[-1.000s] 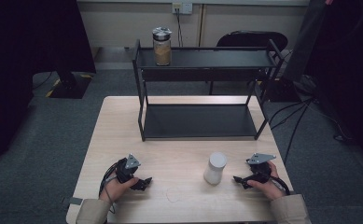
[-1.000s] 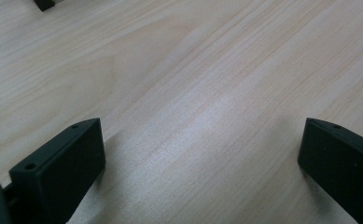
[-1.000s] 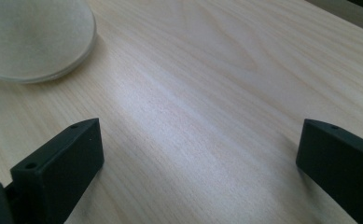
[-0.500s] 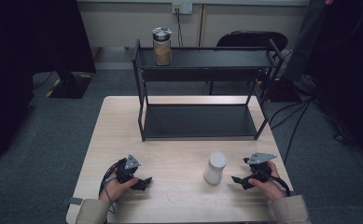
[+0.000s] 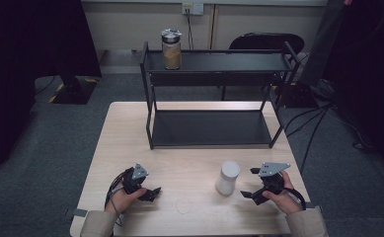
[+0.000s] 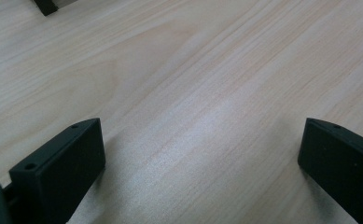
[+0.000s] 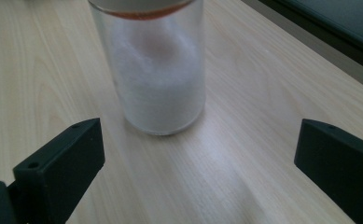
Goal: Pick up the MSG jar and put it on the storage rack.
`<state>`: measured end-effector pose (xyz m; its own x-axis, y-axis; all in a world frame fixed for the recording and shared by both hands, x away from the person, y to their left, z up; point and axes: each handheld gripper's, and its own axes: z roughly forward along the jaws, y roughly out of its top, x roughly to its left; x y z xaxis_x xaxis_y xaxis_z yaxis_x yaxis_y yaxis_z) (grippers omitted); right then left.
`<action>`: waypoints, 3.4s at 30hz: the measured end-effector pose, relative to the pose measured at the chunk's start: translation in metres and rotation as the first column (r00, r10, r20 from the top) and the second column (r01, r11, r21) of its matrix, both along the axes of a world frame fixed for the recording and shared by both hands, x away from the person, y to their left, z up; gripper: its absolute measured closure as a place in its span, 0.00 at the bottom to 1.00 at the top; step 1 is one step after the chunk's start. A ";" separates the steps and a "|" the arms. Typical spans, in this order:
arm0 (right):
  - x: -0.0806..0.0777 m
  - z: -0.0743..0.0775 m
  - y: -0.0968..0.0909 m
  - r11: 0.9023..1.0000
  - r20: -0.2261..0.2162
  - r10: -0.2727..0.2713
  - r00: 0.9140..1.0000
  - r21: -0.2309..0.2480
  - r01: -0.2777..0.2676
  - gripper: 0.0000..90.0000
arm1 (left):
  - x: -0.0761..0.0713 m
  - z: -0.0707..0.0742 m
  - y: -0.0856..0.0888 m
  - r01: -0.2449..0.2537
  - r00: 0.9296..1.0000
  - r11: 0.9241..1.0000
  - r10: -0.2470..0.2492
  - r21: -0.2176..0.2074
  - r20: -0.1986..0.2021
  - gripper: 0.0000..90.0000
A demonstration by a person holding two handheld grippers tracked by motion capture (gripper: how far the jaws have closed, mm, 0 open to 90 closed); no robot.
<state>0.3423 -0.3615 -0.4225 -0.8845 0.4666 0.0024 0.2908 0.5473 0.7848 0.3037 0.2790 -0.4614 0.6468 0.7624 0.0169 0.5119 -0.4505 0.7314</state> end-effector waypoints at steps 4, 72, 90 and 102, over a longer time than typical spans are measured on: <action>0.000 0.002 0.001 1.000 0.006 0.013 1.000 0.017 -0.013 0.01 | 0.000 0.000 0.000 0.000 1.000 1.000 0.000 0.000 0.000 0.00; 0.007 -0.014 0.032 0.976 0.061 0.024 0.998 0.216 -0.037 0.34 | 0.000 -0.001 0.000 -0.004 1.000 1.000 0.004 -0.005 0.001 0.00; 0.002 -0.010 0.037 0.982 0.105 0.034 0.994 0.179 -0.053 0.39 | 0.000 -0.001 0.000 -0.004 1.000 1.000 0.004 -0.004 0.001 0.00; -0.002 0.003 0.043 0.987 0.116 0.045 0.992 0.149 -0.062 0.39 | 0.000 0.000 0.000 -0.003 1.000 1.000 0.003 -0.002 0.001 0.00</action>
